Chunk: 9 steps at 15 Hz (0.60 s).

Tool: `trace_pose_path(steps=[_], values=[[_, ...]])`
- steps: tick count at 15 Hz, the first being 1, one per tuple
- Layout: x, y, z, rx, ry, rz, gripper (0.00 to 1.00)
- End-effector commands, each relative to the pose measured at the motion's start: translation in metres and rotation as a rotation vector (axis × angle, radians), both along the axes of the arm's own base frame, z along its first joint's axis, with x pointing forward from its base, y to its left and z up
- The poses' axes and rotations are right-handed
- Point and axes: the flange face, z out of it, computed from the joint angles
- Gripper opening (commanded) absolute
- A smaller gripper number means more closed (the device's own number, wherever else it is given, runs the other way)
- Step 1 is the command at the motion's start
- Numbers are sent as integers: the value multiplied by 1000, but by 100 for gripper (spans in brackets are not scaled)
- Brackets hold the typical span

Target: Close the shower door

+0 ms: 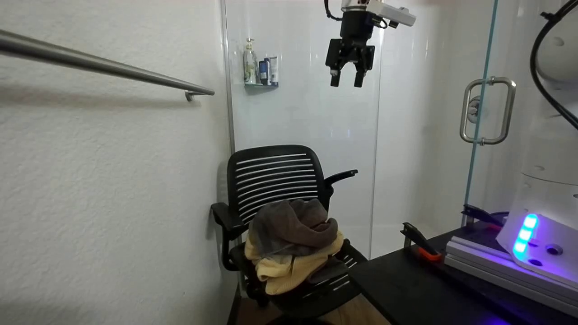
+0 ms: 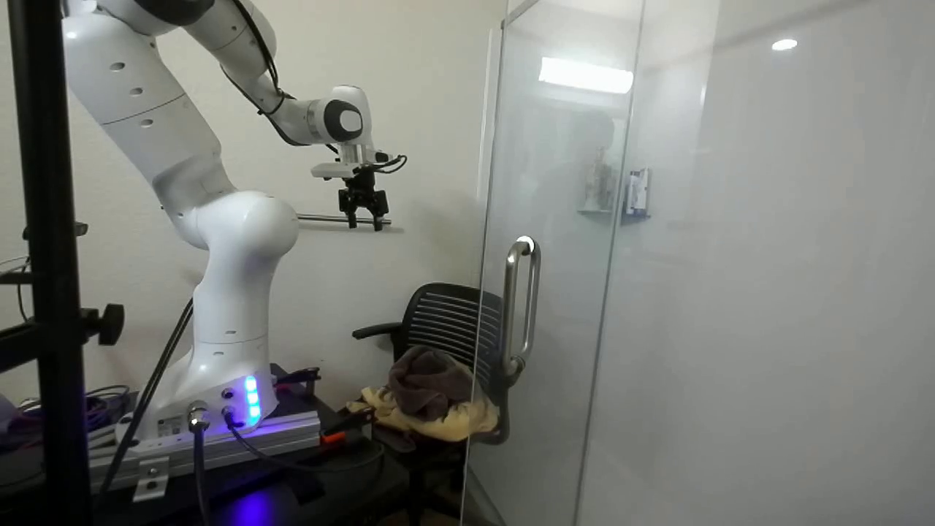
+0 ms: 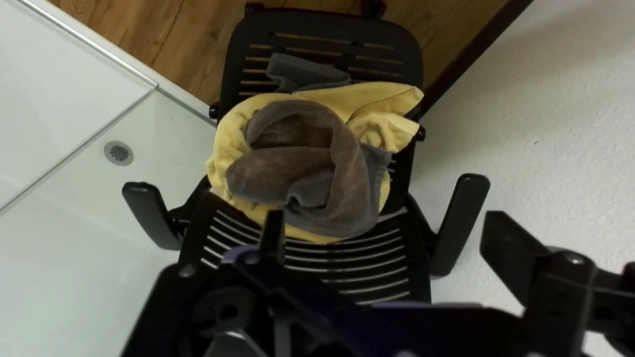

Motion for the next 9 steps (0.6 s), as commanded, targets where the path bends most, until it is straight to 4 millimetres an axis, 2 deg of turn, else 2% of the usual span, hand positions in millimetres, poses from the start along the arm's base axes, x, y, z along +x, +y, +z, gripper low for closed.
trace_pose_path(steps=[1,5,9], values=[[-2,-4,27,-2,-181,-63,100],[-18,-25,92,39,-368,-172,100],[-50,-54,158,49,-559,-279,100]])
